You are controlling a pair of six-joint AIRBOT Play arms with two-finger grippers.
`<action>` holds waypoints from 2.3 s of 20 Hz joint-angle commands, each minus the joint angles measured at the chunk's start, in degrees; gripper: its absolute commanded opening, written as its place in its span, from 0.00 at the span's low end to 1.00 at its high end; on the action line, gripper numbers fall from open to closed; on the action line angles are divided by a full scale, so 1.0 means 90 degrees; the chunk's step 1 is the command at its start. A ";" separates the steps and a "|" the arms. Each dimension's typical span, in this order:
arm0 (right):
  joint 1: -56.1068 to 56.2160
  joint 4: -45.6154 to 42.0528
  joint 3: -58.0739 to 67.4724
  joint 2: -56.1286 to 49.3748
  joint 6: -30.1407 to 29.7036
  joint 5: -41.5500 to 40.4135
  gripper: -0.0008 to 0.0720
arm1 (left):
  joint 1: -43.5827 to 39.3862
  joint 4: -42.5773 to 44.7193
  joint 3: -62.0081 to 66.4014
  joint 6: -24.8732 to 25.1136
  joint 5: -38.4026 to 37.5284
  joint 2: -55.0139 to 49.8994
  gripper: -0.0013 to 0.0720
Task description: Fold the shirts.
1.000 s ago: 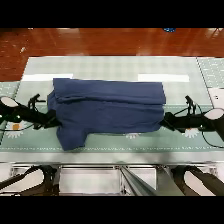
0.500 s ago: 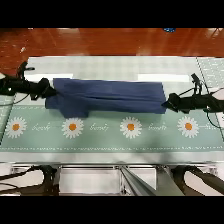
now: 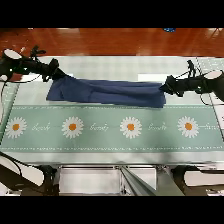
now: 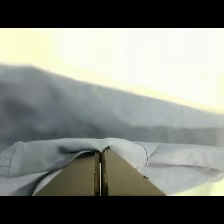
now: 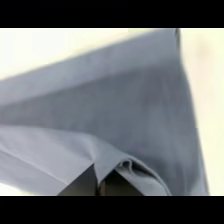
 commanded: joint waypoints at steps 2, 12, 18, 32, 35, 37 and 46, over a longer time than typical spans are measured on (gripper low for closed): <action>0.0002 0.0408 0.0478 -0.0629 -0.0039 -0.0447 0.11 | -0.0097 -0.0007 0.0401 -0.0095 0.0012 -0.0525 0.18; -0.1625 -0.1137 0.0231 0.0724 0.0352 0.0532 0.57 | 0.1326 0.1880 0.0525 -0.0019 -0.1792 0.0957 0.70; -0.1639 0.0398 -0.1217 0.0471 -0.0342 -0.0163 0.57 | 0.1154 0.0248 -0.3798 0.1355 0.0719 0.3859 0.70; 0.0537 0.0901 0.0532 -0.1263 -0.0168 -0.0146 0.07 | -0.0284 -0.0146 -0.4660 0.1554 0.1025 0.4391 0.70; 0.0544 0.0738 0.0707 -0.0984 -0.0240 0.0350 0.05 | -0.0410 -0.0328 -0.4660 0.1549 0.0957 0.4218 0.29; 0.0546 -0.0291 0.0665 -0.0391 -0.0002 0.0707 0.05 | -0.0488 -0.0583 -0.4656 0.1676 0.0882 0.4184 0.04; 0.0556 -0.1464 -0.2227 0.4894 0.0648 0.1197 0.05 | -0.3242 -0.0709 -0.3565 0.1778 0.1532 0.3130 0.04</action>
